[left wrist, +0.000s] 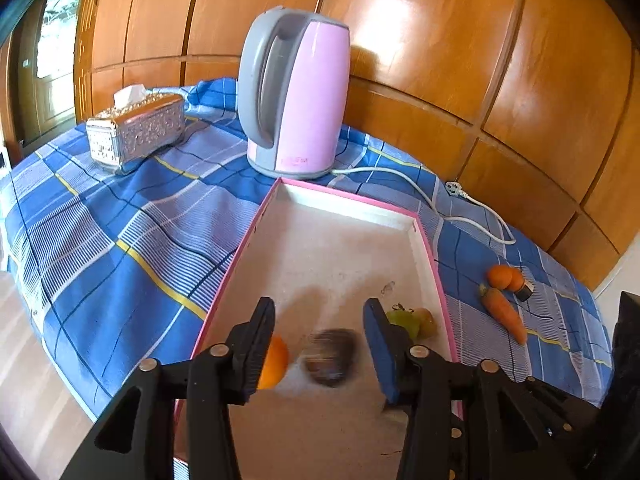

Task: Organize fruits
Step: 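Open the left tool over the tray while the right tool releases the dark cylinder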

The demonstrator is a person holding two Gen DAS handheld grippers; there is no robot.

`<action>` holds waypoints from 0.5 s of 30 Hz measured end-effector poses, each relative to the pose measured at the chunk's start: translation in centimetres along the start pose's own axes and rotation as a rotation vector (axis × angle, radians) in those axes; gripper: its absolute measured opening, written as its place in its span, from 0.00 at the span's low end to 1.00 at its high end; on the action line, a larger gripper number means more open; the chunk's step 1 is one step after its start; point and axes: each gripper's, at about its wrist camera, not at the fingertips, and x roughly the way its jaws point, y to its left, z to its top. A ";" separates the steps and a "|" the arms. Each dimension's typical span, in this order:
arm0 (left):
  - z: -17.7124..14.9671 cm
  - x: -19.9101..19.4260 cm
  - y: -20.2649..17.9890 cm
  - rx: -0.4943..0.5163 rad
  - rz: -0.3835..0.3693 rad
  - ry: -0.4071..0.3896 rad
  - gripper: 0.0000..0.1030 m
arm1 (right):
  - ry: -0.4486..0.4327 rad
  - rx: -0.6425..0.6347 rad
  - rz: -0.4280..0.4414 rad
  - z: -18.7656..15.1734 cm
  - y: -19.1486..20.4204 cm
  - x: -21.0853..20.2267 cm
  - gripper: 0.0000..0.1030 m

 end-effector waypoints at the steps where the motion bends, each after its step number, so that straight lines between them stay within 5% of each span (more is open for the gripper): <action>1: 0.0 -0.1 0.0 0.001 0.001 -0.003 0.51 | -0.002 0.000 -0.007 0.0 0.0 0.0 0.48; 15: -0.3 -1.0 -1.6 0.060 0.033 -0.037 0.53 | -0.043 0.041 -0.032 -1.2 -0.5 -1.6 0.50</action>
